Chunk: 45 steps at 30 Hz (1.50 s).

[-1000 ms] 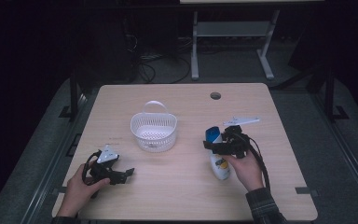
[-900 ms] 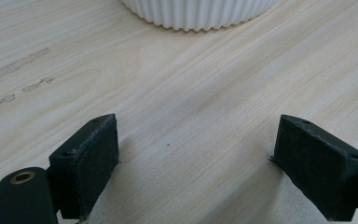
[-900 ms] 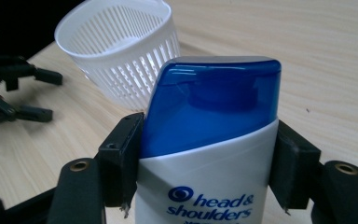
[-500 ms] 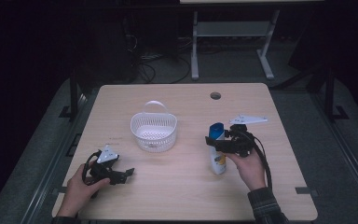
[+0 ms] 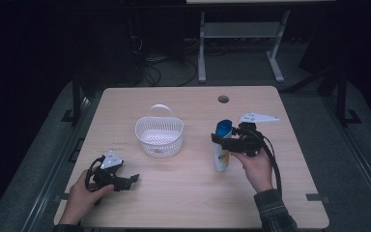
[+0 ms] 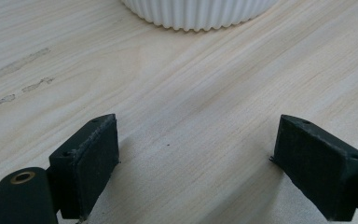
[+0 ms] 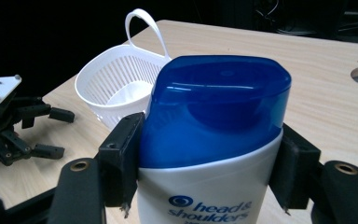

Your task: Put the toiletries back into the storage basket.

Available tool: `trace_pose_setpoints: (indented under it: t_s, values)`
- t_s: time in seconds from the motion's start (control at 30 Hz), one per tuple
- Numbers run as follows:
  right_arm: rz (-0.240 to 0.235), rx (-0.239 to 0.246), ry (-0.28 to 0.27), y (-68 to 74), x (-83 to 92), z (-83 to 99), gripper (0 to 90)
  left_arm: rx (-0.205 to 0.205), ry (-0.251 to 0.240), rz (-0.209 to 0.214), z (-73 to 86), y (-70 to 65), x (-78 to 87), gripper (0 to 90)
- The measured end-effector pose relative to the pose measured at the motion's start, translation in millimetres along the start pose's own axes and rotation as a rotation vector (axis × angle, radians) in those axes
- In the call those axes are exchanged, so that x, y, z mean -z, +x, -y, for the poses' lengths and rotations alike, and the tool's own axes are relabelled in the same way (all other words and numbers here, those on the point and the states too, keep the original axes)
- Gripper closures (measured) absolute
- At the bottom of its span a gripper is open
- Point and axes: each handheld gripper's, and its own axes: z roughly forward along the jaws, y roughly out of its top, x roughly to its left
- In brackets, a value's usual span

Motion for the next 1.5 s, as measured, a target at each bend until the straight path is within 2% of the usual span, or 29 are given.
trace_pose_setpoints:
  t_s: [0.5, 0.8, 1.2, 1.5]
  values:
    - [0.009, 0.05, -0.026, 10.2, -7.0, -30.8, 35.5, -0.002, 0.004, 0.002, -0.2, 0.2, 0.3, 13.1]
    - [0.006, 0.065, -0.038, 16.5, -13.6, -48.7, 35.5, -0.001, 0.003, 0.001, -0.1, 0.1, 0.3, 13.1]
    - [-0.001, 0.079, -0.067, 24.2, -25.3, -72.2, 35.5, 0.001, 0.001, 0.001, 0.0, 0.0, 0.1, 13.1]
    - [-0.005, 0.103, -0.094, 36.0, -37.9, -92.5, 35.4, 0.001, 0.0, 0.002, 0.0, 0.0, 0.0, 13.1]
